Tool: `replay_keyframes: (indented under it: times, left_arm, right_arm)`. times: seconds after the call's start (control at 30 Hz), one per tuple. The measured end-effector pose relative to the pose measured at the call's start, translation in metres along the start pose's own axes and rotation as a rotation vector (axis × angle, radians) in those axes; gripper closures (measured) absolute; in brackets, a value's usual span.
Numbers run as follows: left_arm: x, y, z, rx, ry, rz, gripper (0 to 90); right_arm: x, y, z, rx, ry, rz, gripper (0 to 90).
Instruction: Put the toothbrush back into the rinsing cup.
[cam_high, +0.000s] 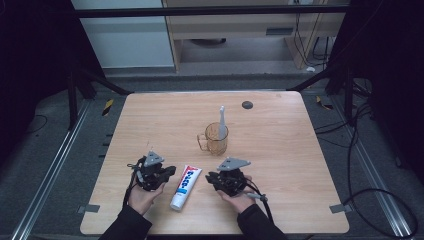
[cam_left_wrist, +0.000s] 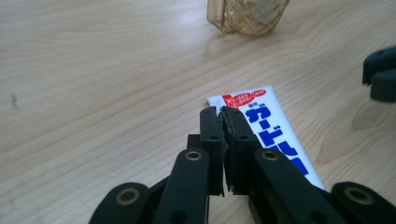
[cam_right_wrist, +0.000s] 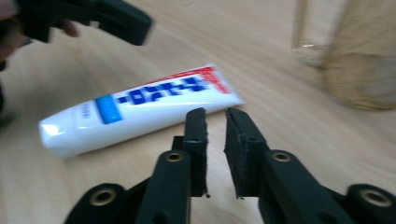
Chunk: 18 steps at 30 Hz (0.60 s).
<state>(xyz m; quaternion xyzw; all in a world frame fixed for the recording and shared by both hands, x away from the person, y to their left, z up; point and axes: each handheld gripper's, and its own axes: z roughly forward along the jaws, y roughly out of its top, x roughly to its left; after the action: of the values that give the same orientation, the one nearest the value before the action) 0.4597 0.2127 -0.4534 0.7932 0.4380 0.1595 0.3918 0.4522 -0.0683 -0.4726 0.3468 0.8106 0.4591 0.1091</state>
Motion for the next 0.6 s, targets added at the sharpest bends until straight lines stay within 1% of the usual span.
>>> replay_keyframes:
  times: [0.03, 0.07, 0.1, 0.13, 0.17, 0.2, 0.27, 0.3, 0.33, 0.37, 0.4, 0.43, 0.47, 0.5, 0.53, 0.57, 0.6]
  left_arm:
    - [0.002, 0.002, -0.005, -0.013, 0.002, -0.013, 83.0]
    - [0.002, 0.002, -0.005, -0.013, 0.002, -0.013, 82.2]
    - [0.004, 0.004, -0.009, -0.018, 0.002, -0.018, 81.4]
    - [0.004, 0.004, -0.009, -0.018, 0.002, -0.018, 80.5]
    - [0.005, 0.004, -0.011, -0.021, 0.003, -0.028, 79.6]
    - [0.005, 0.005, -0.013, -0.022, 0.007, -0.024, 77.9]
    - [0.005, 0.007, -0.014, -0.017, 0.003, -0.027, 74.0]
    - [0.003, 0.010, -0.015, -0.008, 0.000, -0.028, 71.7]
    - [0.003, 0.010, -0.015, -0.008, 0.000, -0.028, 69.8]
    - [0.002, 0.011, -0.015, -0.005, 0.000, -0.027, 69.8]
    - [0.000, 0.012, -0.015, 0.001, -0.001, -0.019, 66.3]
    - [-0.002, 0.012, -0.015, 0.009, -0.001, -0.015, 64.1]
    - [-0.007, 0.015, -0.013, 0.036, -0.002, 0.001, 61.5]
    - [-0.007, 0.015, -0.013, 0.036, -0.002, 0.001, 59.0]
    - [-0.009, 0.016, -0.012, 0.045, -0.005, 0.005, 55.5]
    - [-0.012, 0.017, -0.011, 0.062, -0.008, 0.009, 55.5]
    - [-0.015, 0.019, -0.010, 0.067, -0.010, 0.015, 53.3]
  right_arm:
    - [-0.011, -0.001, -0.012, -0.006, -0.040, -0.004, 69.8]
    - [-0.011, -0.001, -0.012, -0.006, -0.040, -0.004, 69.8]
    - [-0.023, -0.005, -0.027, -0.018, -0.082, 0.002, 66.3]
    - [-0.030, -0.008, -0.035, -0.020, -0.111, 0.004, 64.4]
    - [-0.037, -0.012, -0.043, -0.022, -0.139, 0.009, 62.6]
    - [-0.044, -0.015, -0.051, -0.022, -0.168, 0.017, 60.6]
    - [-0.060, -0.022, -0.066, -0.020, -0.226, 0.032, 56.8]
    - [-0.069, -0.027, -0.074, -0.017, -0.252, 0.050, 54.5]
    - [-0.069, -0.027, -0.074, -0.017, -0.252, 0.050, 54.5]
    - [-0.074, -0.029, -0.079, -0.014, -0.265, 0.061, 52.8]
    - [-0.089, -0.037, -0.093, -0.018, -0.305, 0.085, 49.6]
    - [-0.093, -0.039, -0.097, -0.016, -0.323, 0.089, 47.8]
    - [-0.098, -0.042, -0.102, -0.016, -0.347, 0.093, 46.1]
    - [-0.098, -0.042, -0.102, -0.016, -0.347, 0.093, 46.1]
    - [-0.103, -0.045, -0.107, -0.017, -0.366, 0.100, 44.0]
    - [-0.107, -0.048, -0.111, -0.017, -0.383, 0.111, 42.2]
    - [-0.112, -0.051, -0.114, -0.017, -0.403, 0.109, 40.4]
